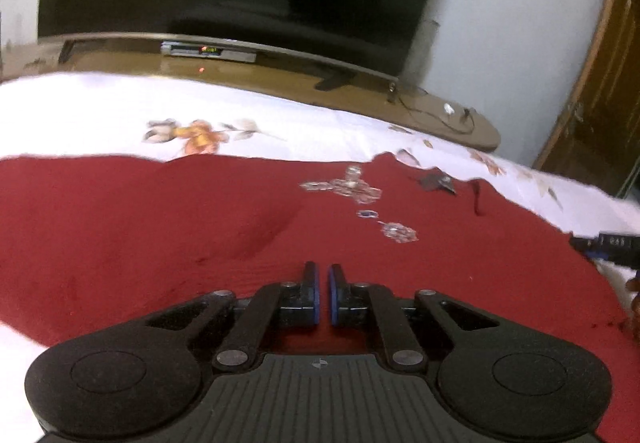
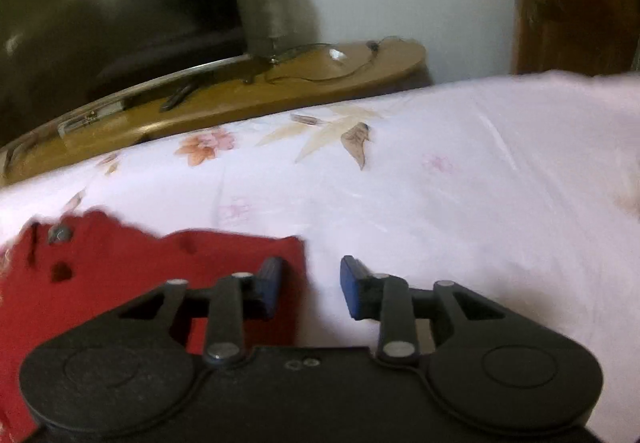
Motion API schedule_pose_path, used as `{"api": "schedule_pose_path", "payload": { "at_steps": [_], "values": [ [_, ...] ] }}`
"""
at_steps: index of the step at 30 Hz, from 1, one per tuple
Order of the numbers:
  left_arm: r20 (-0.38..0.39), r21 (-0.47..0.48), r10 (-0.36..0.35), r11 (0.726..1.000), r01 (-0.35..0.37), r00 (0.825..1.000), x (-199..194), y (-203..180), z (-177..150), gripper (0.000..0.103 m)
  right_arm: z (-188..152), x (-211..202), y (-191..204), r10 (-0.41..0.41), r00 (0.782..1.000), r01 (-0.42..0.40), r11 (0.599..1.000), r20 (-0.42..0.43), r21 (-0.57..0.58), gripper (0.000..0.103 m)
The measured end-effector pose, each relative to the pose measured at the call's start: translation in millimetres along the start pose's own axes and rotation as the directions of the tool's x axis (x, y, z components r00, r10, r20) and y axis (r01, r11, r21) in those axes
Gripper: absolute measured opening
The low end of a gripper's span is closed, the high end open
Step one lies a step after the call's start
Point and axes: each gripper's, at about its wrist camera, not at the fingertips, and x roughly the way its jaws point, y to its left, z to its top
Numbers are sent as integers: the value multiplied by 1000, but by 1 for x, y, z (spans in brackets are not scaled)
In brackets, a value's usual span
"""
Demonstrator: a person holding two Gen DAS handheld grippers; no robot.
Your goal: Fold small clothes
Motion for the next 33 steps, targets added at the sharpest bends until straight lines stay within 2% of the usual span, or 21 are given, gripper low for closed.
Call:
{"api": "schedule_pose_path", "payload": {
  "at_steps": [2,4,6,7,8,9,10,11,13,14,16,18,20,22,25,27,29,31,33],
  "values": [
    [0,-3,4,1000,-4,1000,-2,-2,0,8,-1,-4,2,3,1000,-4,999,-6,-46,32],
    [22,-3,17,1000,-17,1000,-10,-11,0,10,-2,-22,9,10,999,-8,999,42,-47,33],
    [33,29,43,999,-44,999,-7,-17,-6,38,-10,-51,17,72,989,-66,997,132,-44,37],
    [32,50,32,998,-34,999,-5,-18,-10,50,-19,-56,27,96,988,-87,993,121,-77,36],
    [35,80,30,996,-33,999,-4,-23,-10,57,-28,-50,36,86,994,-77,989,63,-122,37],
    [23,106,38,994,-40,999,-5,-27,-7,59,-38,-36,44,51,998,-56,984,-31,-169,39],
    [17,114,43,993,-45,999,-10,-28,-4,61,-49,-40,52,29,999,-25,973,13,-229,41],
    [33,101,47,994,-50,998,-18,-24,-2,63,-52,-46,59,10,1000,-10,965,0,-261,41],
    [92,34,63,997,-66,994,-44,-2,-2,70,-52,-67,58,55,998,-50,978,17,-203,42],
    [114,-21,79,997,-77,990,-59,17,-3,70,-54,-80,54,77,996,-69,982,40,-175,44],
    [141,-135,131,984,-112,981,-87,64,-9,70,-62,-99,54,66,996,-56,986,58,-158,44],
    [136,-240,211,955,-175,968,-109,115,-14,70,-75,-116,49,66,997,-59,989,47,-139,44],
    [120,-367,271,906,-211,955,-129,172,-18,70,-84,-128,45,47,998,-43,991,28,-127,44],
    [118,-533,307,822,-200,944,-150,231,-23,70,-93,-136,41,25,1000,-24,994,4,-105,44],
    [125,-687,335,709,-162,934,-170,296,-29,69,-98,-138,42,-5,1000,4,999,-15,-44,45],
    [137,-743,319,660,-116,938,-175,325,-32,65,-100,-142,45,-14,1000,13,1000,-13,-7,46],
    [117,-775,295,625,-99,948,-172,346,-30,46,-100,-144,54,-9,1000,10,1000,-13,9,46],
    [95,-785,279,612,-100,955,-166,359,-26,37,-99,-146,67,-10,1000,10,1000,-10,-6,46],
    [98,-789,268,608,-89,958,-161,370,-24,36,-100,-154,83,-16,1000,16,998,11,-54,47]
  ]
}}
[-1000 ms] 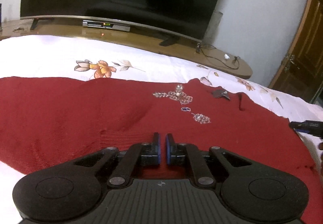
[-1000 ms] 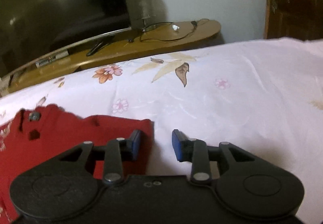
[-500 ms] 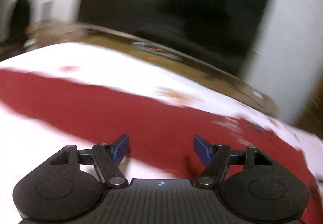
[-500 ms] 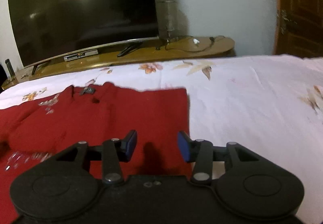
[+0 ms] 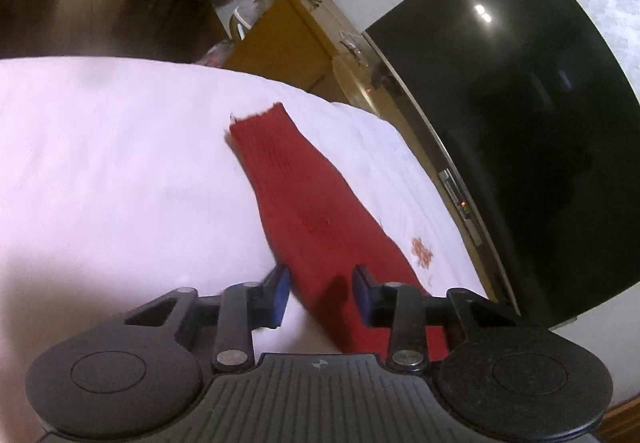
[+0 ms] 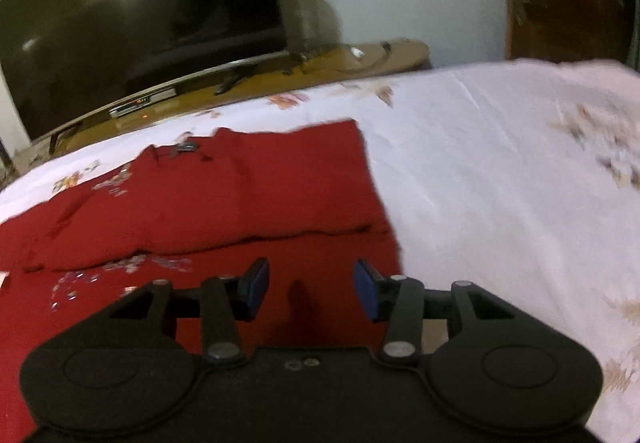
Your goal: Fold small clothes
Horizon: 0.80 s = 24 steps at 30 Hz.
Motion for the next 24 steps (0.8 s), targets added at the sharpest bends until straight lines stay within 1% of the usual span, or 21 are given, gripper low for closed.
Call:
{"api": "schedule_pose_path", "payload": {
  "at_steps": [2,4,7,8,10,12,15,17,19,20,23,24],
  "values": [
    [-2,-20,-25,999,25,1000,7,4,6,36,2,-7,14,6,1000,-5,999,26,-39,49],
    [4,-34,-45,998,45,999,13,8,7,35,4,-11,23,23,999,-21,999,37,-45,50],
    [15,-57,-70,996,70,997,17,11,7,34,5,-12,29,25,999,-23,999,40,-39,51],
    [19,-58,-66,996,67,998,18,11,6,25,5,-12,30,23,999,-21,999,40,-37,51],
    [14,-37,-21,999,21,1000,22,14,5,7,3,-12,31,17,999,-16,999,38,-34,51],
    [19,-47,-47,998,47,999,19,20,6,7,2,-12,30,11,999,-11,1000,37,-25,51],
    [42,43,-29,999,27,999,14,5,4,5,1,-11,24,0,999,0,1000,35,-3,51],
    [54,120,-61,991,55,997,12,-16,3,5,0,-13,19,-9,999,8,1000,39,11,51],
    [69,239,-112,967,93,991,4,-50,-8,5,-1,-14,14,-16,999,14,1000,45,23,51],
    [63,289,-148,949,124,987,2,-69,-16,5,-2,-15,12,-19,999,17,999,46,29,51],
    [23,432,-208,884,178,978,-1,-125,-42,5,-5,-13,4,-22,999,20,998,39,53,51],
    [-4,473,-233,856,207,972,-1,-146,-54,5,-6,-13,3,-22,999,20,998,37,60,51]
  ]
}}
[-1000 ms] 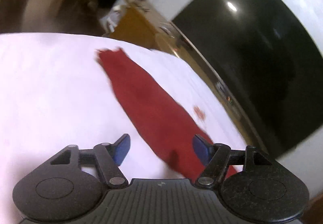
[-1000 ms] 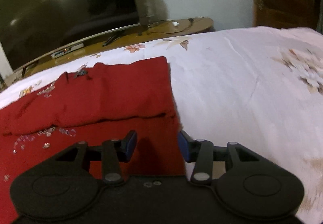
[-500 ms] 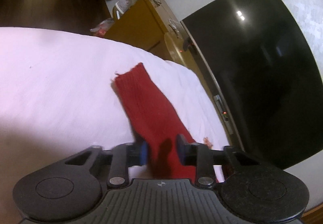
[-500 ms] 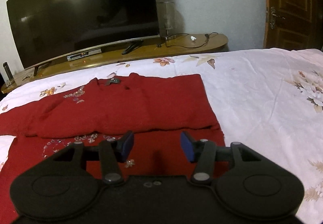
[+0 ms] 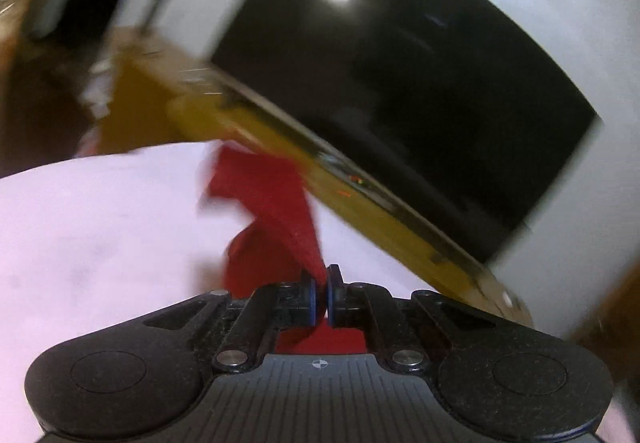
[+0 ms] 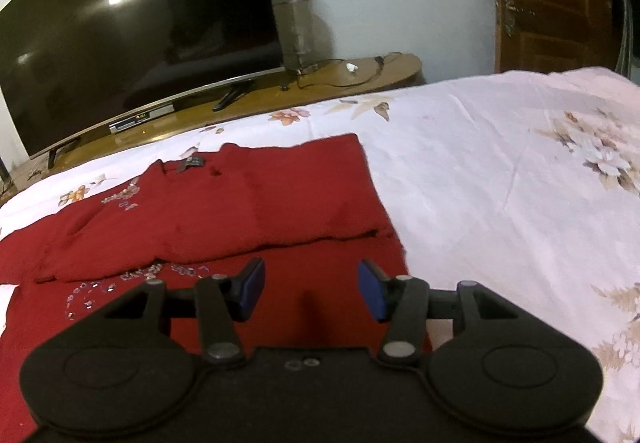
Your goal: Fold small clothes
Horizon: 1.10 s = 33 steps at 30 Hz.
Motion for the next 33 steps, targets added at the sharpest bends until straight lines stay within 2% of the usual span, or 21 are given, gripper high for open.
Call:
{"api": "schedule_pose_path", "payload": {
  "at_steps": [5,7,10,14,17,18,19,20,21,22,23,25,27,30,31,33],
  "values": [
    [-97,173,-98,978,113,990,20,-100,-31,5,-4,-4,-6,12,1000,-12,1000,6,7,51],
    [-150,239,-109,960,143,983,31,-137,-52,5,-4,-6,-12,14,1000,-14,1000,7,14,51],
    [-233,291,-131,936,197,964,46,-184,-89,5,-6,-11,-23,9,1000,-9,999,8,32,51],
    [-341,360,-114,901,242,933,63,-238,-145,5,-7,-20,-40,-5,1000,4,998,7,55,51],
    [-431,422,-50,871,250,901,82,-266,-188,5,-6,-23,-51,-10,1000,10,996,1,89,53],
    [-422,468,-31,849,247,906,82,-272,-203,5,-5,-22,-54,-4,1000,4,994,-5,108,55],
    [-381,517,-22,824,233,924,69,-279,-211,7,-4,-21,-57,7,1000,-6,992,-12,128,56],
    [-376,543,-11,808,230,926,65,-286,-213,19,-3,-18,-58,29,999,-26,988,-18,152,57],
    [-379,538,-26,807,243,925,56,-285,-210,28,0,-15,-57,62,998,-57,982,-22,178,57],
    [-360,524,-47,816,243,932,43,-283,-204,44,2,-12,-57,96,995,-90,975,-20,201,58],
    [-324,519,-65,822,235,944,29,-275,-195,50,5,-7,-53,140,990,-132,964,-16,232,58],
    [-247,533,-46,828,175,968,3,-252,-180,50,12,5,-42,235,972,-222,930,-11,292,58],
    [-193,514,-3,851,104,981,-10,-222,-164,50,19,20,-23,320,948,-303,897,2,323,57],
    [-186,454,99,891,-4,978,-11,-173,-147,50,24,52,9,420,907,-382,848,-27,368,54],
    [-194,426,120,904,-26,974,-11,-160,-143,50,25,65,19,453,890,-403,826,-40,393,54],
    [-221,387,132,921,-37,966,-7,-141,-139,50,26,84,36,487,871,-418,805,-66,421,52]
  ]
}}
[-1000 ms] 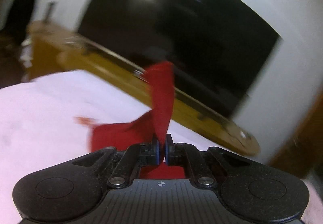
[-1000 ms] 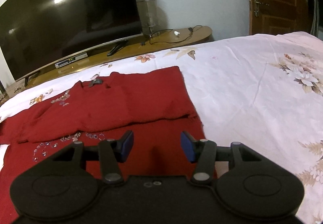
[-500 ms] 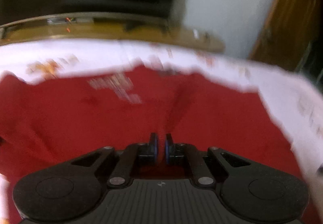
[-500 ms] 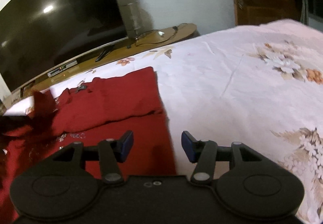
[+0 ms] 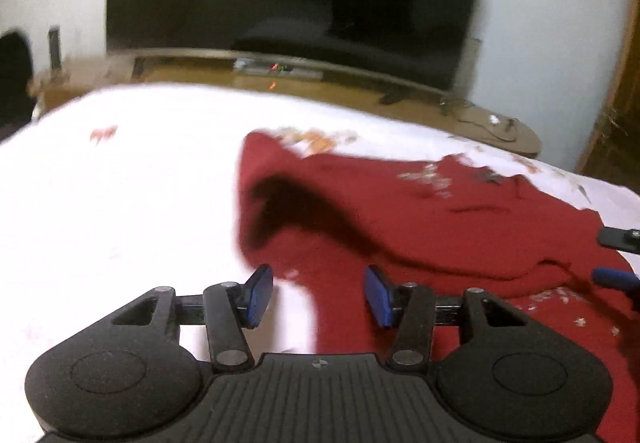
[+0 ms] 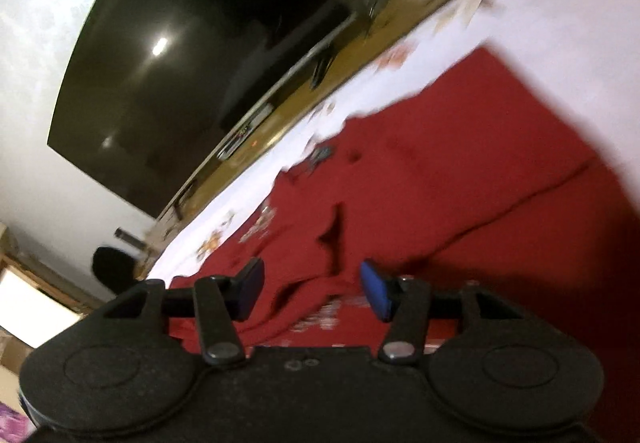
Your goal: Fold small clothes
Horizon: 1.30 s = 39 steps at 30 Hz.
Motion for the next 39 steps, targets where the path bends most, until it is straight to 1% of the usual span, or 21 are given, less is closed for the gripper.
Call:
{"api": "schedule_pose_path", "payload": {
  "at_steps": [3,4,5,6,7,8,9,11,13,16,18,19,20,23,26,29,32,33,35,37,39],
  "values": [
    [-33,-21,-27,999,26,999,12,9,-3,50,-2,34,5,17,998,-14,998,-53,55,49],
    [-30,-23,-30,999,29,999,20,7,-5,50,-3,42,7,10,998,-6,998,-62,63,49],
    [-31,-27,-34,999,33,999,24,8,-5,50,-3,50,8,-3,998,8,998,-67,69,46],
    [-29,-29,-39,999,38,999,28,8,-6,50,-4,56,9,-11,998,16,997,-64,70,39],
    [-27,-31,-43,999,42,999,29,8,-6,50,-4,59,9,-24,998,28,997,-55,66,35],
    [-28,-35,-47,998,46,999,30,9,-6,50,-2,62,12,-46,998,48,997,-47,56,23],
    [-29,-37,-49,998,48,998,31,9,-5,50,1,64,15,-62,997,63,997,-41,37,5],
    [-31,-31,-59,998,58,998,37,13,-5,48,7,57,24,-97,995,97,994,-7,-50,6],
    [-32,-11,-55,998,54,998,36,16,-6,42,13,41,36,-86,995,92,986,48,-141,6],
    [-34,24,-53,998,54,998,41,17,-4,33,23,3,56,-63,986,104,954,152,-280,6],
    [-39,73,-49,996,52,998,42,13,-3,28,27,-19,57,-64,978,128,934,198,-335,6],
    [-41,87,-50,995,53,998,42,12,-2,21,28,-25,53,-80,974,153,923,213,-353,6],
    [-44,99,-49,994,54,998,43,10,-1,19,29,-25,45,-118,969,191,913,216,-361,6],
    [-46,145,-35,989,41,998,41,3,3,19,31,-9,14,-224,960,266,917,166,-298,6],
    [-46,172,-26,984,33,999,38,0,4,19,27,2,2,-254,957,285,910,138,-300,6],
    [-40,177,-12,984,19,999,36,-1,5,19,26,-1,9,-230,961,270,904,154,-331,6],
    [-22,195,6,981,-1,1000,32,-4,4,20,35,-12,27,-183,963,245,900,197,-361,6],
    [-20,203,16,979,-12,1000,32,-5,3,22,38,-11,30,-170,964,238,895,205,-376,6],
    [-12,209,38,977,-35,999,32,-6,2,34,41,-15,37,-159,963,236,886,216,-400,6],
    [-9,203,44,978,-41,999,32,-4,3,37,46,-20,40,-142,962,229,887,235,-402,6],
    [-20,193,29,981,-24,999,33,-3,3,37,52,-25,41,-136,957,233,888,257,-396,6]
  ]
}}
